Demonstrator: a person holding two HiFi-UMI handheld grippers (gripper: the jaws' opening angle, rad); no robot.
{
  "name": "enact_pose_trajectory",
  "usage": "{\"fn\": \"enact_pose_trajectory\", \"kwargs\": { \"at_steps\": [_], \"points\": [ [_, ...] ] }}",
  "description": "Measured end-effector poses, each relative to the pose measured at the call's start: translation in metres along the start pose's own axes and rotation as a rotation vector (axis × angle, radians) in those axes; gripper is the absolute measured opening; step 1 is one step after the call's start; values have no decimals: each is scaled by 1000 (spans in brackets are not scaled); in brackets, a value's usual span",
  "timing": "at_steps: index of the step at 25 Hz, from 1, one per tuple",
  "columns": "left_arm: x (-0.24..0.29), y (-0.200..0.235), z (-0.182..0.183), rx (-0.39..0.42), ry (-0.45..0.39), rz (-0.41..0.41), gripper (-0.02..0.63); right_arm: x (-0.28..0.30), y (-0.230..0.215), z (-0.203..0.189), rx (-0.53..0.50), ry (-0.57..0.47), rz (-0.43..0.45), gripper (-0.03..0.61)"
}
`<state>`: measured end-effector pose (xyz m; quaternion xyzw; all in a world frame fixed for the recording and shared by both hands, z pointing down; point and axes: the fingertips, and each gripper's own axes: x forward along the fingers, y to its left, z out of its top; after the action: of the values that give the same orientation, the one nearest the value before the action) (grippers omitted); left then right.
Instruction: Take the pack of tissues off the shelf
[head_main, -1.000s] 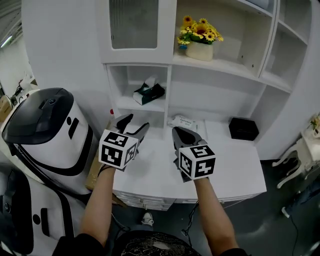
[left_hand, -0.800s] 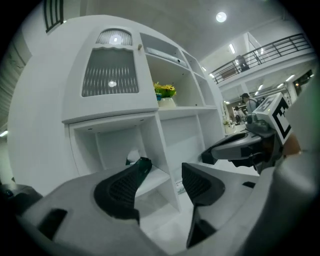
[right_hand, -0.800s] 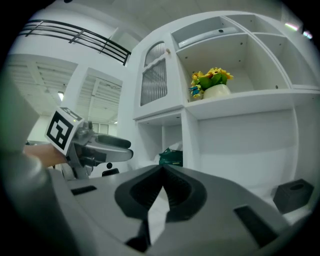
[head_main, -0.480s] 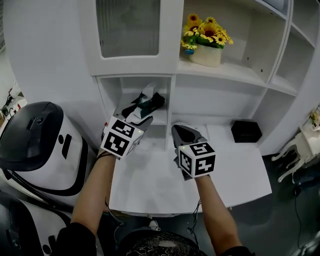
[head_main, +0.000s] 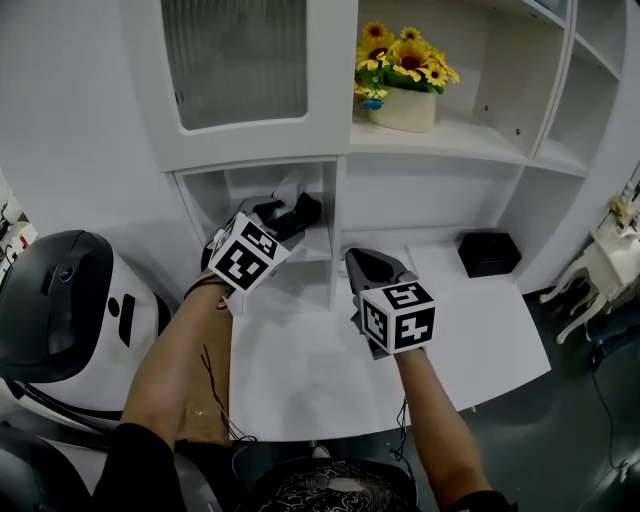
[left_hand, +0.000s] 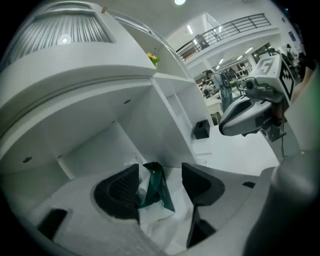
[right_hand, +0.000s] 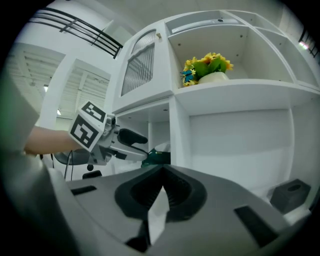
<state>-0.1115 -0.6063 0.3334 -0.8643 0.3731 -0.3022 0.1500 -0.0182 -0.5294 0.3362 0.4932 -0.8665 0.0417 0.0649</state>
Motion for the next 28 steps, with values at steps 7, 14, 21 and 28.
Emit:
{"fn": "enact_pose_trajectory", "kwargs": {
  "at_steps": [7, 14, 21, 28],
  "points": [
    [25, 5, -22, 64, 76, -49, 276, 3, -3, -9, 14, 4, -29, 5],
    [48, 15, -42, 83, 151, -75, 264, 6, -5, -13, 13, 9, -41, 5],
    [58, 18, -49, 74, 162, -88, 209, 11, -11, -21, 18, 20, -53, 5],
    [63, 11, -56, 63, 185, -117, 84, 15, -13, -25, 26, 30, -53, 5]
  ]
}}
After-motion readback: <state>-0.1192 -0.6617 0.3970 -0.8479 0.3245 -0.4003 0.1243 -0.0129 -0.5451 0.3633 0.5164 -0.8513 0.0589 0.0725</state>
